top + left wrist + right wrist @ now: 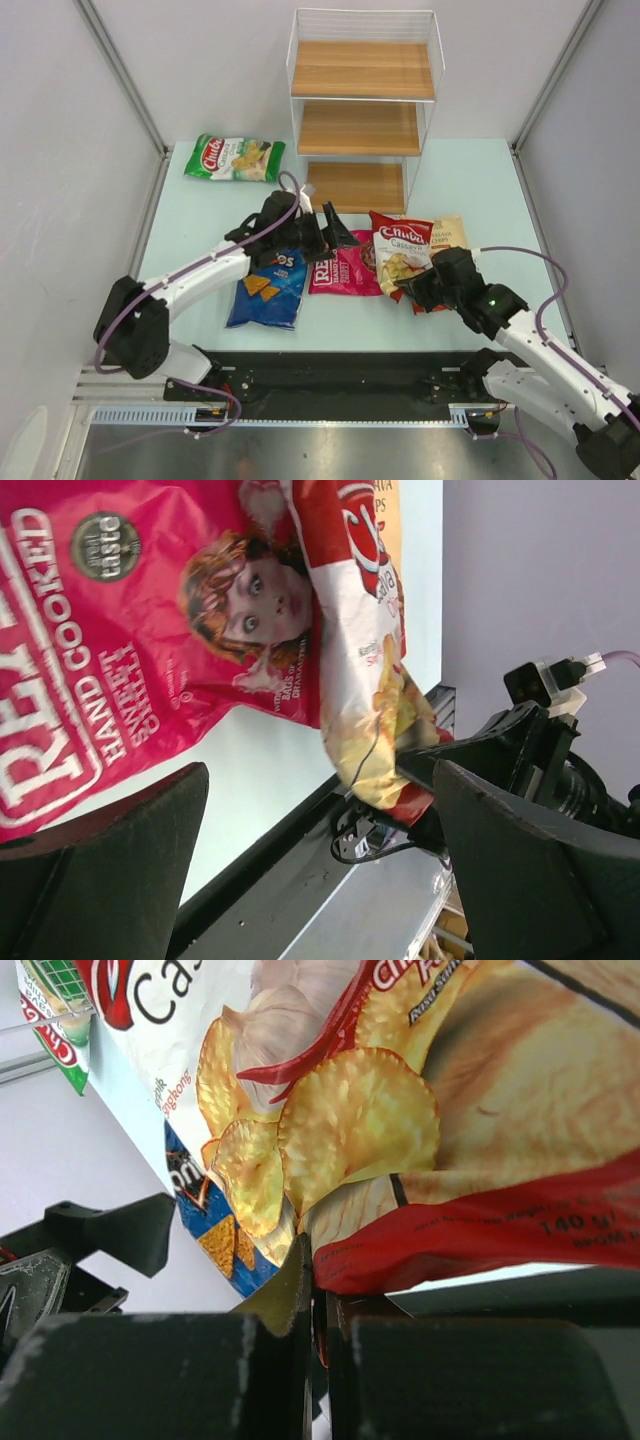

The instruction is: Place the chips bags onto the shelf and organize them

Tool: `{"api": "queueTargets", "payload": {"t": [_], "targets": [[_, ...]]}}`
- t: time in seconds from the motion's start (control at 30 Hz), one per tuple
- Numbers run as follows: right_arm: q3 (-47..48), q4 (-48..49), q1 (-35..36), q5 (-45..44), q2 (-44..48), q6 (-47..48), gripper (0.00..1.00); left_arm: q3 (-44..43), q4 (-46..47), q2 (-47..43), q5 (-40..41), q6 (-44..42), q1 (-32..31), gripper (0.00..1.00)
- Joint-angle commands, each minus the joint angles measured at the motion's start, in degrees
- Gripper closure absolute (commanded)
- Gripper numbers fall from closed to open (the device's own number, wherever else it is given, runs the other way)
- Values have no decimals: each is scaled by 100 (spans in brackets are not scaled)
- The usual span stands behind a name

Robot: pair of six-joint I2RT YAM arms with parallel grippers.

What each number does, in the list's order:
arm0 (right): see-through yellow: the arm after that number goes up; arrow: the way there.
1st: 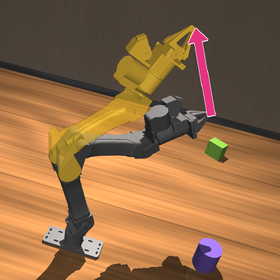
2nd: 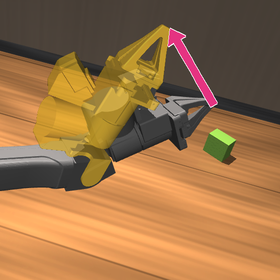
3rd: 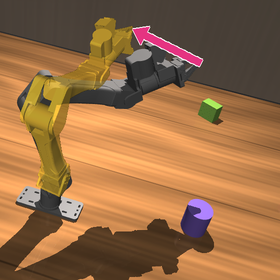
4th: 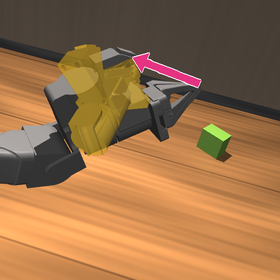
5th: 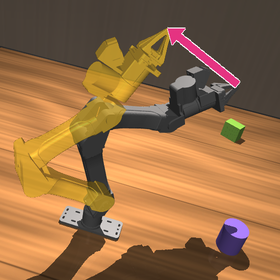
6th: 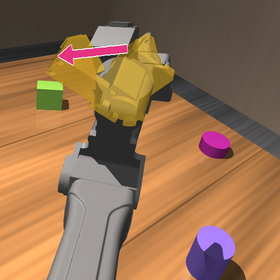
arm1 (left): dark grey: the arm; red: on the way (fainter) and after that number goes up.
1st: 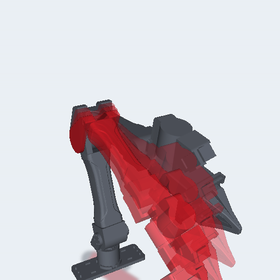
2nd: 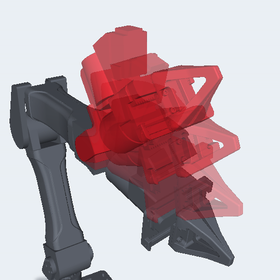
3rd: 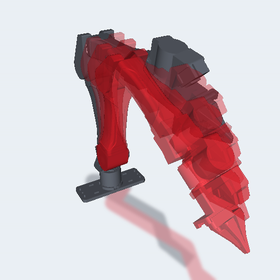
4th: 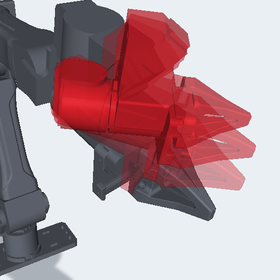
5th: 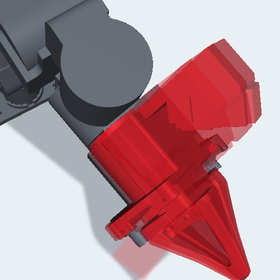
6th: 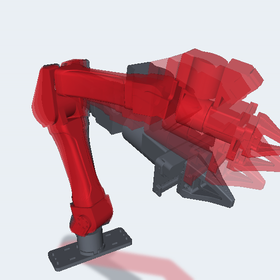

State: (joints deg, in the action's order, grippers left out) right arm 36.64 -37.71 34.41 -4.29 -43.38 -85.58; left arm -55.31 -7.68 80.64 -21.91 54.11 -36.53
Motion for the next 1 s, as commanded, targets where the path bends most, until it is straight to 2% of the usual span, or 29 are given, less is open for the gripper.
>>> {"api": "queueTargets", "payload": {"t": [0.0, 0.07, 0.2, 0.33, 0.63, 0.7, 0.73, 0.77, 0.83, 0.87, 0.9, 0.93, 0.97], "targets": [[97, 836, 206, -300, -259, -328, 100, -445, 399, 408, -261, -14, -213, 0], [115, 941, 206, -283, -356, -319, 100, -577, 399, 679, -331, -111, -363, 0], [89, 1029, 180, -169, -400, -345, 100, -718, 1020, 1207, -832, -199, -565, 1], [115, 950, 171, -80, -391, -319, 100, -1148, 1023, 1709, -1025, -278, -802, 2], [80, 783, 145, 174, -277, -222, 100, -1693, 1164, 2447, -982, -427, -899, 3], [45, 757, 145, 218, -224, -222, 100, -1738, 1268, 2491, -956, -436, -899, 7], [27, 748, 145, 227, -189, -213, 100, -1729, 1313, 2500, -947, -427, -899, 12], [10, 739, 145, 236, -171, -213, 100, -1729, 1339, 2500, -929, -419, -899, 27], [-52, 687, 145, 227, -58, -257, 100, -1711, 1462, 2483, -990, -427, -899, 46], [-78, 686, 145, 227, -5, -275, 100, -1650, 1515, 2474, -1025, -427, -899, 61], [-131, 686, 145, 227, 57, -284, 100, -1606, 1594, 2457, -1052, -384, -899, 68], [-140, 660, 145, 227, 170, -319, 96, -1562, 1629, 2430, -1061, -357, -899, 74], [-140, 625, 145, 210, 232, -336, 88, -1449, 1725, 2387, -1061, -279, -899, 87]]}}
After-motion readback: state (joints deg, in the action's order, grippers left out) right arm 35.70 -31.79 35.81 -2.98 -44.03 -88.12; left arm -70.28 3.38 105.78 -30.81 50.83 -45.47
